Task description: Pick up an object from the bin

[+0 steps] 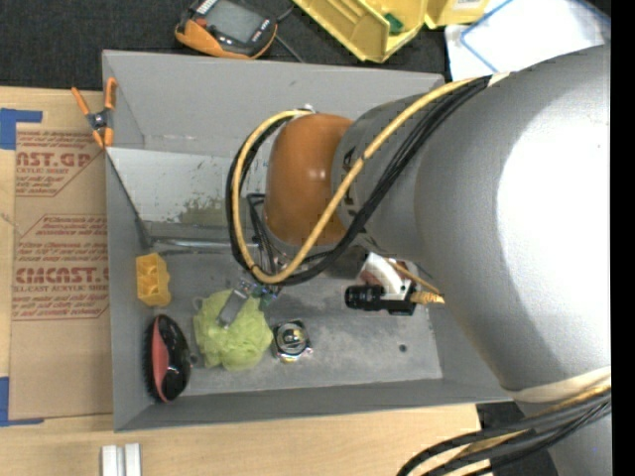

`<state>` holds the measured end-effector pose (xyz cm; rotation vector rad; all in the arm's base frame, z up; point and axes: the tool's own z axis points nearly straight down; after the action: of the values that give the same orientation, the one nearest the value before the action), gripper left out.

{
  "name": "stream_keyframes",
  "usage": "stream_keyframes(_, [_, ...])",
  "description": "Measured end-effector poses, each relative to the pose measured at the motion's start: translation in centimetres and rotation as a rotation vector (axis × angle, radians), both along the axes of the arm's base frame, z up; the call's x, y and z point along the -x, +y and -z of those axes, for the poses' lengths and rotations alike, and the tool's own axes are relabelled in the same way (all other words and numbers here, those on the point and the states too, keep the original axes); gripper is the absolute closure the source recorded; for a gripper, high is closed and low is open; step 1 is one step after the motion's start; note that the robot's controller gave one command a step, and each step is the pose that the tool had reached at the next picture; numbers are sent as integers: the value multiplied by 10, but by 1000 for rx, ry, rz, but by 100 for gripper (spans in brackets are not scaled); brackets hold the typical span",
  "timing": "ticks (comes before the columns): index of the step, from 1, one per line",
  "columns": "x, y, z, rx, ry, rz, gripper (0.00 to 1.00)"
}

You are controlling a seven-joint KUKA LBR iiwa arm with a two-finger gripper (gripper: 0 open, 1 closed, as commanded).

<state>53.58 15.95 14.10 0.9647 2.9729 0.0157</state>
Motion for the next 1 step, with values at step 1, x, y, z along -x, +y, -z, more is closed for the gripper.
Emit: stream_keyframes(1, [37, -25, -21, 6, -3, -345, 100])
